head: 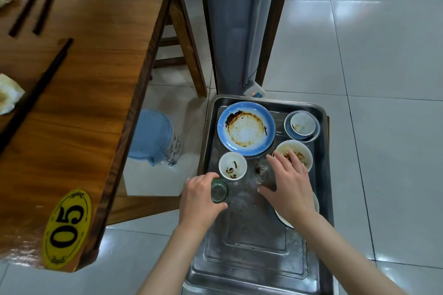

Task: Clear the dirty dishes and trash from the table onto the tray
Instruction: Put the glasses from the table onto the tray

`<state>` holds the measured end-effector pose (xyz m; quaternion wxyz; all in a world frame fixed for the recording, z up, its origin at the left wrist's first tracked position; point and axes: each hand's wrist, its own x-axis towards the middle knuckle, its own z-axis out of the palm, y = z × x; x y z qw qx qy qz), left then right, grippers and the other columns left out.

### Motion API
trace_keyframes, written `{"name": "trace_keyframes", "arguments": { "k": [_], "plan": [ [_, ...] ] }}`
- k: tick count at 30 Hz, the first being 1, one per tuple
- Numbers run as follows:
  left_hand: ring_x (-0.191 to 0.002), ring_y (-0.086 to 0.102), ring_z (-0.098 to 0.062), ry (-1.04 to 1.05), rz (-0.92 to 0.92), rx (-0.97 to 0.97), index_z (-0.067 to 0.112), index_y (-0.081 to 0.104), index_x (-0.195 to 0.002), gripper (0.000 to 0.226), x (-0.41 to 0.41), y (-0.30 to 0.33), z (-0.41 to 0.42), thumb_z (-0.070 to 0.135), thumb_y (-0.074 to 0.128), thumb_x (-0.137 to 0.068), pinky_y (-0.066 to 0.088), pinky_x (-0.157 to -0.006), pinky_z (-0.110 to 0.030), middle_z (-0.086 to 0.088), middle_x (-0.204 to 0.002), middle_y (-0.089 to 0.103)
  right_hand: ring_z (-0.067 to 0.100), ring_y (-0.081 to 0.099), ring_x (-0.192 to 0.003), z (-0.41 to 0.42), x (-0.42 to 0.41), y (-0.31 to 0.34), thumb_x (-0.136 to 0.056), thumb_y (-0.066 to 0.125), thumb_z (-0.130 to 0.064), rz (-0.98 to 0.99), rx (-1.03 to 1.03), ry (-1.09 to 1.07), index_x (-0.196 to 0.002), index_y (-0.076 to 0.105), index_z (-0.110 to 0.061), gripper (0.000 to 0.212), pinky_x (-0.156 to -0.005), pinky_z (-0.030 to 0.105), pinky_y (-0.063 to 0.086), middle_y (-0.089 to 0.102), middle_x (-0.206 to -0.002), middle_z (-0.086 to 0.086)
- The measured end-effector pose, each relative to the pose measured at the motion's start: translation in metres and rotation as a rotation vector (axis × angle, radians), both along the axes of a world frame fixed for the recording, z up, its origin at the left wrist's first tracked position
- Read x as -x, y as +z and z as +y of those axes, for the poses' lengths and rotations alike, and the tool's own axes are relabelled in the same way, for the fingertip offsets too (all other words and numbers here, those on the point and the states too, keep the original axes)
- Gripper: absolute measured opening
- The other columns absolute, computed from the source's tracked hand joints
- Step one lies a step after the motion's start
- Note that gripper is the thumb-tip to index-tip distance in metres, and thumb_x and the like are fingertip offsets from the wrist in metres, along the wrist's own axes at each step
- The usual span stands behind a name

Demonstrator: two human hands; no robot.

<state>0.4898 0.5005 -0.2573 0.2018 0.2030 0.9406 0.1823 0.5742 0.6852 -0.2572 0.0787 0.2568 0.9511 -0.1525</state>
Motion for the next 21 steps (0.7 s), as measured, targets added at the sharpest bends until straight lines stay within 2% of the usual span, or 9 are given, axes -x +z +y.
{"name": "trace_keyframes", "arguments": {
  "k": [3, 8, 13, 17, 21],
  "plan": [
    [-0.106, 0.05, -0.013, -0.017, 0.028, 0.074, 0.028, 0.053, -0.119, 0.063, -0.001, -0.012, 0.001, 0.041, 0.082, -0.064, 0.036, -0.102, -0.034, 0.008, -0.109, 0.061, 0.023, 0.013, -0.144, 0.002, -0.007, 0.003, -0.077, 0.07, -0.047, 0.012, 0.03, -0.022, -0.143, 0.034, -0.024, 0.078, -0.116, 0.042, 0.013, 0.032, -0.151, -0.003],
    [-0.107, 0.051, -0.013, -0.057, 0.046, 0.144, 0.028, 0.054, -0.114, 0.058, 0.004, -0.025, 0.001, 0.045, 0.079, -0.065, 0.032, -0.104, -0.039, 0.009, -0.108, 0.06, 0.023, 0.017, -0.143, 0.001, -0.014, 0.007, -0.075, 0.073, -0.044, 0.043, 0.064, -0.042, -0.141, 0.038, -0.023, 0.077, -0.117, 0.044, 0.017, 0.037, -0.149, -0.003],
    [-0.108, 0.05, -0.013, -0.084, 0.065, 0.152, 0.026, 0.053, -0.108, 0.055, 0.004, -0.03, 0.005, 0.045, 0.08, -0.064, 0.03, -0.107, -0.039, 0.008, -0.107, 0.059, 0.021, 0.014, -0.144, -0.002, -0.017, 0.01, -0.078, 0.069, -0.047, 0.041, 0.08, -0.032, -0.142, 0.035, -0.026, 0.076, -0.118, 0.041, 0.015, 0.033, -0.15, -0.005],
    [-0.112, 0.049, -0.014, -0.085, 0.068, 0.166, 0.026, 0.05, -0.118, 0.064, 0.002, -0.031, 0.003, 0.048, 0.079, -0.065, 0.029, -0.108, -0.039, 0.008, -0.113, 0.059, 0.019, 0.013, -0.144, -0.007, -0.017, 0.014, -0.077, 0.07, -0.047, 0.062, 0.099, -0.035, -0.142, 0.035, -0.027, 0.077, -0.117, 0.039, 0.013, 0.032, -0.15, -0.007],
    [-0.124, 0.042, -0.013, -0.113, 0.032, 0.209, 0.024, 0.042, -0.133, 0.078, 0.0, -0.028, 0.002, 0.05, 0.076, -0.068, 0.021, -0.114, -0.038, 0.007, -0.128, 0.053, 0.019, 0.013, -0.144, -0.009, -0.017, 0.02, -0.076, 0.072, -0.046, 0.07, 0.112, -0.039, -0.142, 0.036, -0.027, 0.077, -0.117, 0.039, 0.014, 0.033, -0.15, -0.007]
  ]
}}
